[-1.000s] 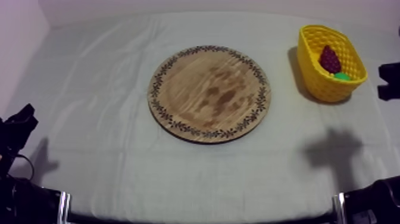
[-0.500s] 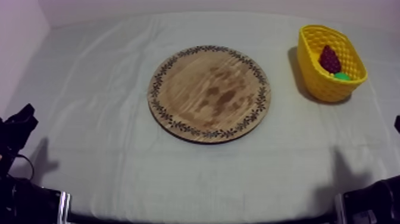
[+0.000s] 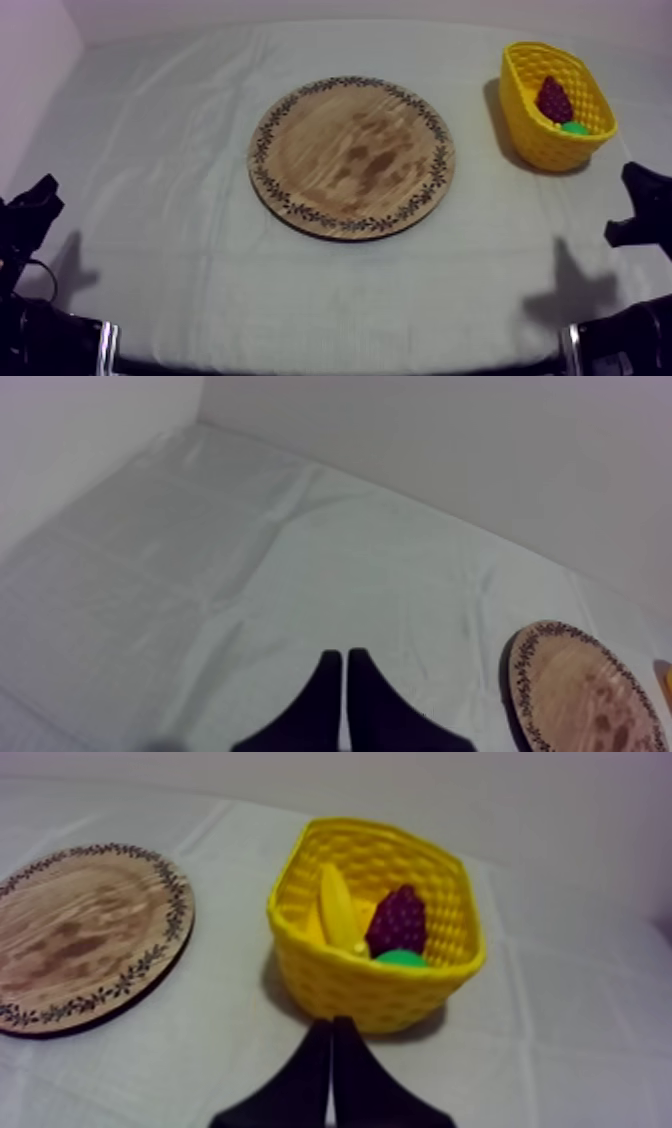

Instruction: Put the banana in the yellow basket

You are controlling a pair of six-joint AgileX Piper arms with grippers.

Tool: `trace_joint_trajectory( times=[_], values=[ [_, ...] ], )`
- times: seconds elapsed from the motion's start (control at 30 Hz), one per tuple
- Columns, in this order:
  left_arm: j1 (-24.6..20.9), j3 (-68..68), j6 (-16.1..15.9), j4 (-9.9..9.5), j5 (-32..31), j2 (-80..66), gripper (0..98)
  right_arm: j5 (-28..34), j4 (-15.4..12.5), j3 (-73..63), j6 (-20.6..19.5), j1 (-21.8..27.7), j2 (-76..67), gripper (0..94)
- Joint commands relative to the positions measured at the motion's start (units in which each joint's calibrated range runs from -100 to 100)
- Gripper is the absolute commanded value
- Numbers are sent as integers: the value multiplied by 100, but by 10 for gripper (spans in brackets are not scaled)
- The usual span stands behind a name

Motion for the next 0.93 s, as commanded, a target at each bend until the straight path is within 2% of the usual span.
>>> trace_joint_trajectory(
  times=[0.0, 0.1, 0.23, 0.9],
  values=[
    [-1, 0, 1, 0, -4, 2, 1, -28, -217, 263, 75, 21, -4, 7],
    [-1, 0, -1, 0, -4, 2, 1, -3, -302, 330, -19, 35, -6, 7],
    [-1, 0, 0, 0, -4, 2, 1, -64, -351, 348, 117, 39, -6, 7],
    [-1, 0, 1, 0, -4, 2, 1, -91, -370, 354, 212, 47, -7, 7]
  ],
)
